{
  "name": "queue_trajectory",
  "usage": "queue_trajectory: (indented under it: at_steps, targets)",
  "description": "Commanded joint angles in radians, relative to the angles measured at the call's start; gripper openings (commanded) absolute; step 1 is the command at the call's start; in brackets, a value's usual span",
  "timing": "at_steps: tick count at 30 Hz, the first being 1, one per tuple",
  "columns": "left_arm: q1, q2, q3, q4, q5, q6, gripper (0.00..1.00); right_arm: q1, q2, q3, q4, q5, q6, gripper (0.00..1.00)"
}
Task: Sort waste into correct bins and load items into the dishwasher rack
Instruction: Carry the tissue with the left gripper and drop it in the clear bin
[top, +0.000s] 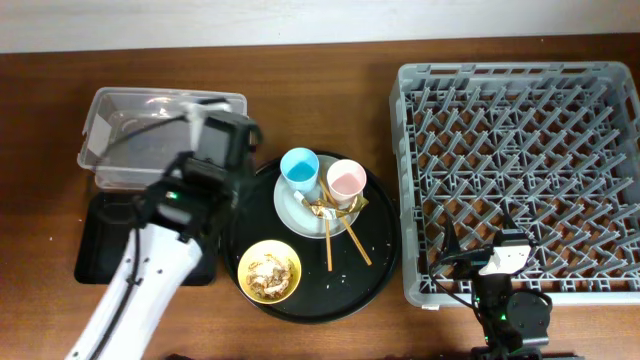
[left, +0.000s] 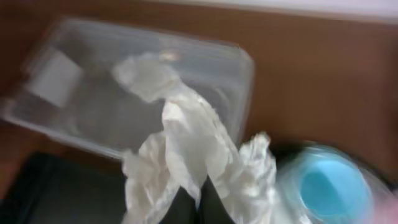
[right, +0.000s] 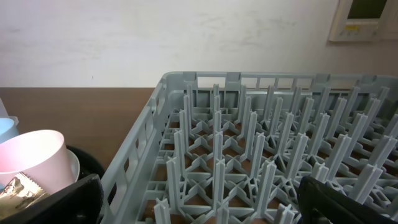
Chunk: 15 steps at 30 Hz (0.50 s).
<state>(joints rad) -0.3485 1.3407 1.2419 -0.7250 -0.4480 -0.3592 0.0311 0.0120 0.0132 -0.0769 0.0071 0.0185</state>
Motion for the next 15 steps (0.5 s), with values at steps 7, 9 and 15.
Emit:
queue_trajectory:
  at_steps: [7, 9, 15]
  targets:
    - [0.401, 0.375, 0.010, 0.331, 0.026, 0.010, 0.01, -0.006, -0.006, -0.008, -0.004, 0.005, -0.003, 0.98]
    - [0.452, 0.444, 0.010, 0.356, 0.032, 0.010, 0.01, -0.006, -0.006, -0.008, -0.004, 0.005, -0.003, 0.98]
    - [0.524, 0.483, 0.010, 0.319, 0.212, 0.017, 0.19, -0.006, -0.006, -0.008, -0.004, 0.005, -0.003, 0.98]
